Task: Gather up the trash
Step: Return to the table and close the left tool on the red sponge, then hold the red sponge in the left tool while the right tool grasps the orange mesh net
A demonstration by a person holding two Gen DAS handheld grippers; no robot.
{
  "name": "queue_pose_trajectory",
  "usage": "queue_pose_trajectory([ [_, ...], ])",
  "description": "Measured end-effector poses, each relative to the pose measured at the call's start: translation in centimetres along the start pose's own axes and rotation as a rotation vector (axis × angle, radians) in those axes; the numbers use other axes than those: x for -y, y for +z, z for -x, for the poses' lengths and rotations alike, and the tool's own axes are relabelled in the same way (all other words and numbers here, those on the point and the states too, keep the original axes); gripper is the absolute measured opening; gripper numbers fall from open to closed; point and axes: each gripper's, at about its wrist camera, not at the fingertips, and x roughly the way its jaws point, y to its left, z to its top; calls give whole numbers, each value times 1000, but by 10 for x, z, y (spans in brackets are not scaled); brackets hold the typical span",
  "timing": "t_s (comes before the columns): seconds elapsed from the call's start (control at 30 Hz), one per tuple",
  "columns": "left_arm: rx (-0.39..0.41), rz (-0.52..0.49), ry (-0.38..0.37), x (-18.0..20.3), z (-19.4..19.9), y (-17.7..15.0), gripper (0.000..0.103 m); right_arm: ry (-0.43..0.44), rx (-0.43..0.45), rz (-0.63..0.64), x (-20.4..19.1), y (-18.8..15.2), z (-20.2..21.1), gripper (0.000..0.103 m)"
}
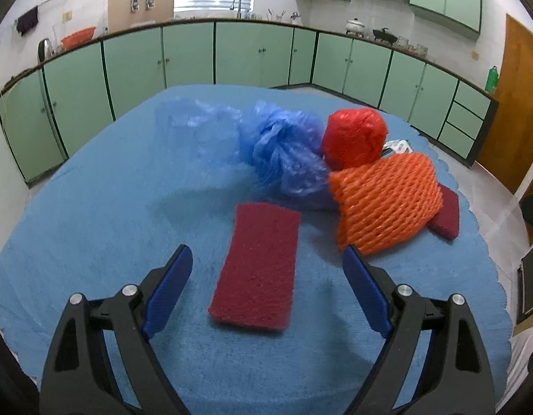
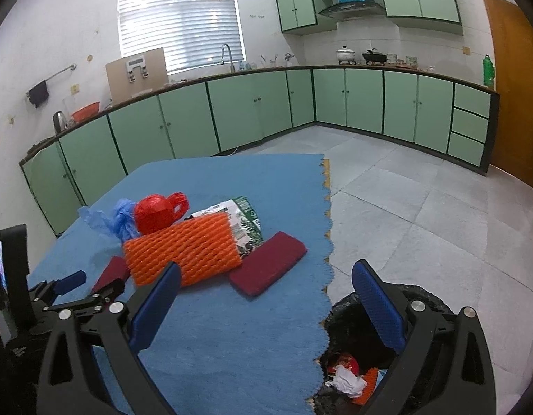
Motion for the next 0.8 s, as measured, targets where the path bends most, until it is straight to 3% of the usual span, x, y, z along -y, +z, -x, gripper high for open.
queue_pose_trajectory([
  [0.17,-52,-1,-10,-1,-9,-1,62,22,-34,9,-7,-1,-9,97],
  [0.23,-52,-2,-11,-2,-9,-2,58,31,-50,13,-11,-1,-14,97],
  [0.33,-44,1,-1,-4,-8,-3,43,46,-66,19,-16,-2,-20,97],
  [0.8,49,39,19,-21,24,14,42,89,-73,77,-59,10,-44,97],
])
